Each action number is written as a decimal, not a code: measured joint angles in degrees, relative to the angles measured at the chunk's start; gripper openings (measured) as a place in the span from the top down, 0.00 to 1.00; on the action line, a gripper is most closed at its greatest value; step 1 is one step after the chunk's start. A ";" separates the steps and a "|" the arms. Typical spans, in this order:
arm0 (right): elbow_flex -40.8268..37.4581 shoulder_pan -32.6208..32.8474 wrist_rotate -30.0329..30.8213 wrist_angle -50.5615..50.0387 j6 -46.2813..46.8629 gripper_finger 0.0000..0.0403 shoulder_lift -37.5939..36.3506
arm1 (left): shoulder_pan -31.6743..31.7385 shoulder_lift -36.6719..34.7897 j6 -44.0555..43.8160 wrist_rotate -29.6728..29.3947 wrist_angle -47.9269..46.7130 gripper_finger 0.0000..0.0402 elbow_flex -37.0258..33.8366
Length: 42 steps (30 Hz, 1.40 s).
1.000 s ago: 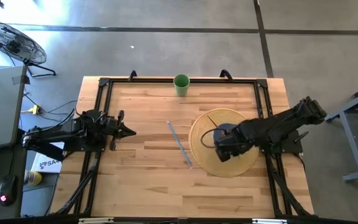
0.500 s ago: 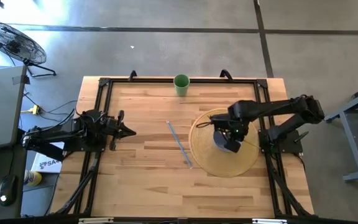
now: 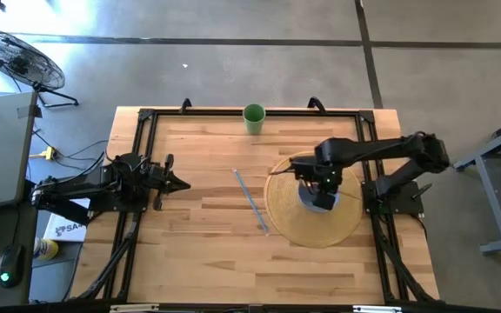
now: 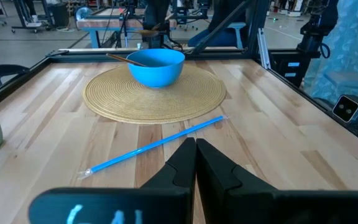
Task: Pick & Place Utensil
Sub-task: Put the gold spoon into the blue bowl on the brown mat
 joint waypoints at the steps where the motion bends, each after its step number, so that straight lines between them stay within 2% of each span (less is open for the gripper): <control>1: 0.00 0.00 0.22 0.06 -0.05 0.97 0.74 | 0.00 0.01 0.01 0.00 0.00 0.98 -0.02; 10: -0.02 0.13 -1.75 -2.27 -0.25 0.97 6.13 | 0.00 0.00 0.01 0.00 0.00 0.98 0.00; 27: -0.19 0.25 -2.00 0.30 1.71 0.97 6.56 | 0.00 0.00 -0.01 -0.02 0.00 0.98 0.00; 35: -7.20 0.84 -3.51 1.47 4.26 0.97 6.51 | 0.00 0.02 -0.01 0.00 0.00 0.98 0.00; 42: -7.54 0.98 -2.71 4.88 3.24 0.97 6.36 | 0.00 0.00 -0.01 0.00 0.00 0.98 -0.02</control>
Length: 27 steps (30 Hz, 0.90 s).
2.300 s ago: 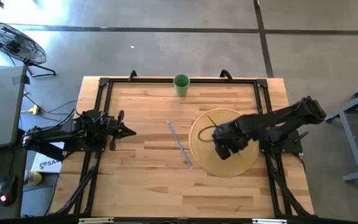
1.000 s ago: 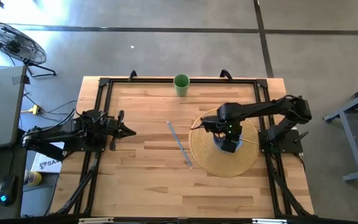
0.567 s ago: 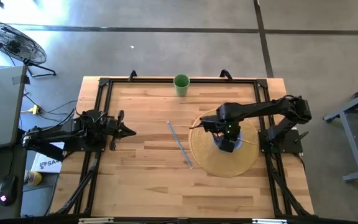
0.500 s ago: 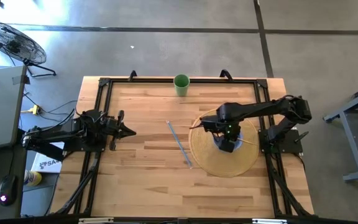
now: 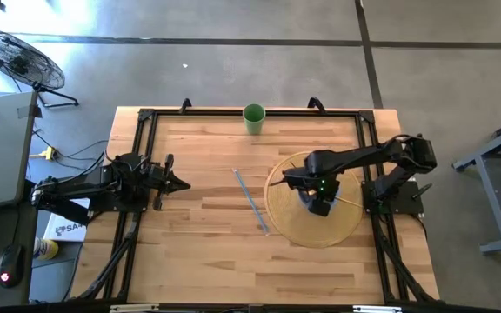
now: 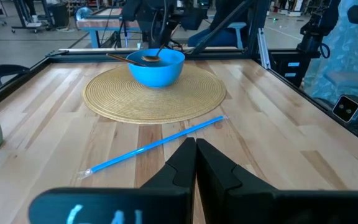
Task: Pick & Place Utensil
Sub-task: Put the gold spoon into the blue bowl on the brown mat
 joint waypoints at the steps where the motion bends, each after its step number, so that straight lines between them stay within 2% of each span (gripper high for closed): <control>1: 0.00 0.00 0.12 0.92 -0.19 0.97 0.00 | 0.00 0.01 0.01 -0.02 0.00 0.98 0.01; 27: 0.00 0.31 -1.72 2.62 0.23 0.97 0.22 | 0.00 0.00 0.02 0.00 0.00 0.98 0.01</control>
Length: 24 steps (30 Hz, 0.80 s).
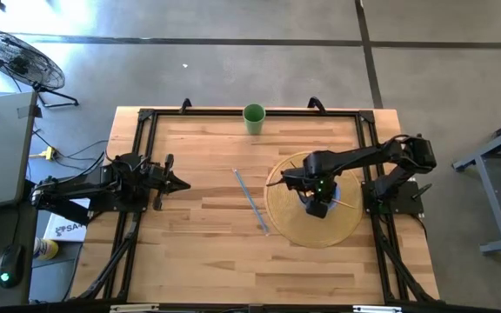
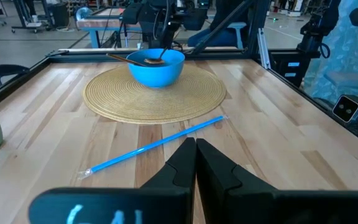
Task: Pick & Place Utensil
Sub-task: Put the gold spoon into the blue bowl on the brown mat
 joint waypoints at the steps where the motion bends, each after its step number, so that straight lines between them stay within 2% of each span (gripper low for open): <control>1: 0.00 0.00 0.10 0.00 0.00 0.97 0.00 | 0.00 0.02 0.00 0.00 0.00 0.98 -0.01; 16: -0.03 0.00 -0.49 -0.77 -0.02 0.97 0.02 | 0.00 0.00 -0.02 -0.01 0.00 0.98 -0.01; 22: -4.13 -0.57 -2.89 0.88 0.00 0.97 0.07 | 0.00 0.01 -0.01 -0.01 0.00 0.98 -0.01; 24: -4.16 -0.29 -1.76 1.64 0.10 0.97 -0.03 | 0.00 0.02 -0.02 -0.01 0.00 0.98 0.00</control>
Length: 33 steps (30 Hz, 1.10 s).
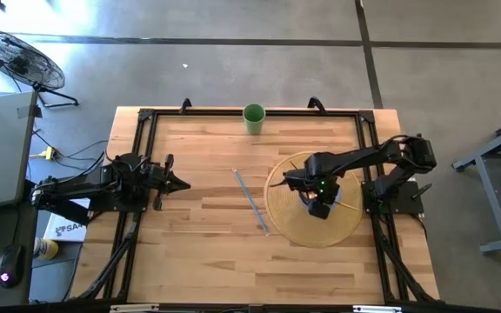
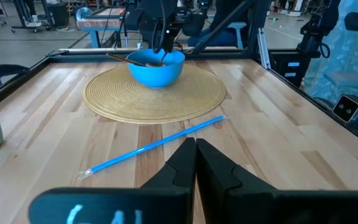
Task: Pick & Place Utensil
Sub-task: Put the gold spoon into the blue bowl on the brown mat
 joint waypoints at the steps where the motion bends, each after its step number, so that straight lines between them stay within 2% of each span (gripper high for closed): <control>1: 0.00 0.20 0.56 0.04 0.05 0.97 -0.03 | 0.00 0.00 0.00 0.00 0.00 0.98 0.00; 9: -2.41 0.24 -0.40 2.45 -0.14 0.97 -0.15 | 0.00 0.00 0.00 0.00 0.00 0.98 -0.02; 15: -5.74 0.29 0.27 4.70 1.33 0.91 -0.15 | 0.00 -0.01 0.02 0.00 0.00 0.98 -0.01; 20: -5.28 0.26 2.14 3.99 1.39 0.86 -0.15 | 0.00 -0.02 0.01 0.02 0.00 0.98 -0.02; 33: -3.56 0.27 4.66 4.18 2.04 0.84 -0.15 | 0.00 0.00 0.02 0.02 0.00 0.98 -0.02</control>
